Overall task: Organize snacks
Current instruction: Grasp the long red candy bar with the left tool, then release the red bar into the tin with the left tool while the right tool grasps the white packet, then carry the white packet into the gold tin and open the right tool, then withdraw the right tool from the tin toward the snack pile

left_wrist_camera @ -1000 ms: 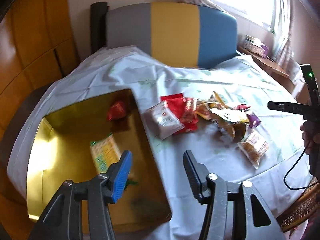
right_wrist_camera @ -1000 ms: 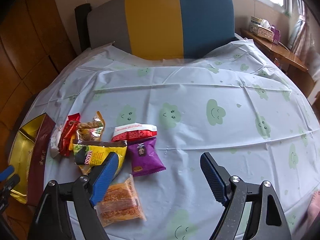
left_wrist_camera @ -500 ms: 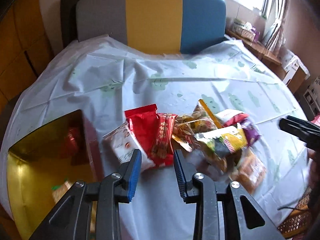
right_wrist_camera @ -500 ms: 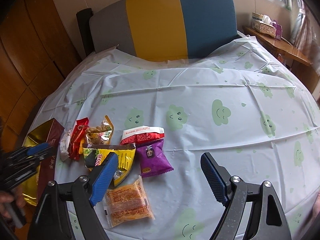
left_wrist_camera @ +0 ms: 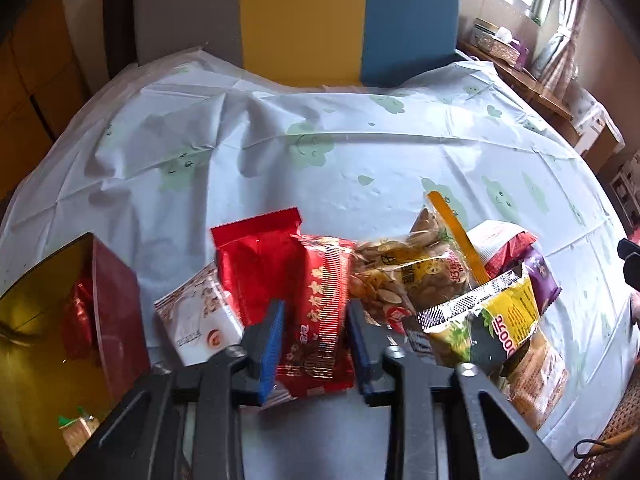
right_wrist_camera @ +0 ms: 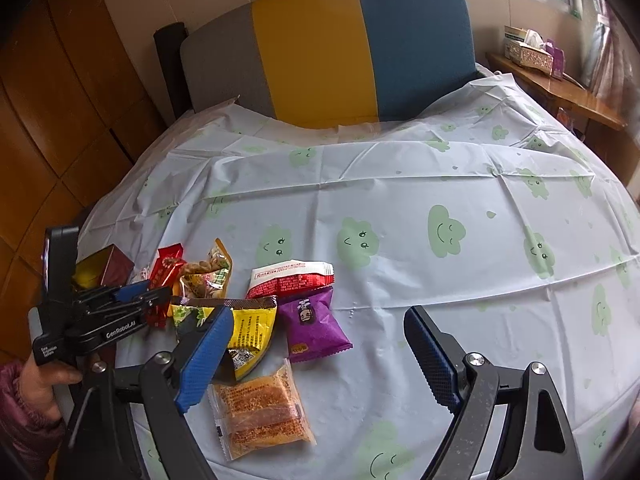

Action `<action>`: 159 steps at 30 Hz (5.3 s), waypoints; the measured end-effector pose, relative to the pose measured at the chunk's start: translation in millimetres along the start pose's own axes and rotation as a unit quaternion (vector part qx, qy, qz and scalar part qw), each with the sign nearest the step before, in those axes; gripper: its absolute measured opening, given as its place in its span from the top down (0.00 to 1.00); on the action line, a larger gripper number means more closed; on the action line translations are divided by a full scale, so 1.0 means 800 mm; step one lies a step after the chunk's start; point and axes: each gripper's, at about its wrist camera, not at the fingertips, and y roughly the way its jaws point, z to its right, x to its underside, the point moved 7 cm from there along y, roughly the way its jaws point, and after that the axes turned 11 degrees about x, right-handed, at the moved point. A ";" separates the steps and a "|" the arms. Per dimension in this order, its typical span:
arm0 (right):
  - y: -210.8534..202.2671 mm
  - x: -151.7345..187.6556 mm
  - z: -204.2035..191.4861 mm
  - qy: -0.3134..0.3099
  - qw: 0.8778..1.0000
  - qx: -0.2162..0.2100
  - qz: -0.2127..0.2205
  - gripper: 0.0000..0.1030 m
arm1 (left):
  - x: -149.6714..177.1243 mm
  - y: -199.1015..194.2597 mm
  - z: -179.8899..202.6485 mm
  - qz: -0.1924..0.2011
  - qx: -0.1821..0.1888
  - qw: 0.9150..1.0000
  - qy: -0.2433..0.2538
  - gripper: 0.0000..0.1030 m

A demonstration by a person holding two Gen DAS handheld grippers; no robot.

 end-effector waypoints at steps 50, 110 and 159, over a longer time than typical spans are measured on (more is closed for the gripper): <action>0.091 0.046 -0.334 -0.290 0.954 -0.068 -0.040 0.68 | 0.168 -0.208 -0.199 0.151 0.002 0.963 -0.223 0.76; -0.045 0.086 -0.302 -0.108 0.980 -0.167 -0.028 0.67 | 0.231 -0.250 -0.155 0.176 -0.141 0.950 -0.214 0.66; -0.038 0.055 -0.166 -0.133 0.990 -0.012 0.031 0.43 | 0.226 -0.236 -0.130 0.160 -0.139 0.960 -0.182 0.66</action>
